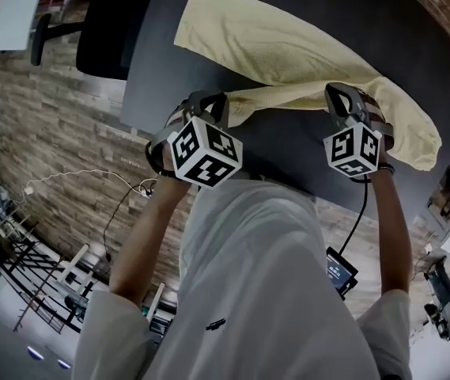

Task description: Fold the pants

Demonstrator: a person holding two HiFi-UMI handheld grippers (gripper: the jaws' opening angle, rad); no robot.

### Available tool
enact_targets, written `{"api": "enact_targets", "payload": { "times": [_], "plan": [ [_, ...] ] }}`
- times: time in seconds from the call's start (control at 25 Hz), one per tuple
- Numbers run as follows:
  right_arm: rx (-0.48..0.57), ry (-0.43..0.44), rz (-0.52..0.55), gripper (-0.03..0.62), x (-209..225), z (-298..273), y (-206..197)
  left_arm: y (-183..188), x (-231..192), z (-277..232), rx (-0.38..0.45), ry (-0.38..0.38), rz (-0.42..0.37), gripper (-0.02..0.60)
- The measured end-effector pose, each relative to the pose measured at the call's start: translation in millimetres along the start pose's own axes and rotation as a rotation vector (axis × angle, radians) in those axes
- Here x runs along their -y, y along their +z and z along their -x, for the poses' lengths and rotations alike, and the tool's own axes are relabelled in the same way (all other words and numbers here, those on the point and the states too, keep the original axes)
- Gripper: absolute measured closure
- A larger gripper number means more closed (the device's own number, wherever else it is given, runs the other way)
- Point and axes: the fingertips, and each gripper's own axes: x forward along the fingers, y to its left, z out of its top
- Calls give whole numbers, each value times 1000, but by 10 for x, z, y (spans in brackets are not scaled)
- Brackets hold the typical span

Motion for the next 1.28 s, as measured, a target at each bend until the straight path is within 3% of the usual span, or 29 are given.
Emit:
{"api": "enact_targets", "payload": {
  "times": [0.36, 0.72, 0.96, 1.28],
  "plan": [
    [-6, -80, -59, 588, 625, -184, 261, 427, -838, -252, 5, 44, -140, 571],
    [-51, -101, -95, 588, 1000, -503, 302, 614, -1369, -657, -40, 9, -212, 571],
    [-85, -88, -116, 588, 1153, -716, 255, 658, -1585, -1073, -69, -46, -211, 571],
    [-80, 0, -127, 586, 961, -989, 350, 658, -1696, -1606, -93, -80, -188, 571]
  ]
}}
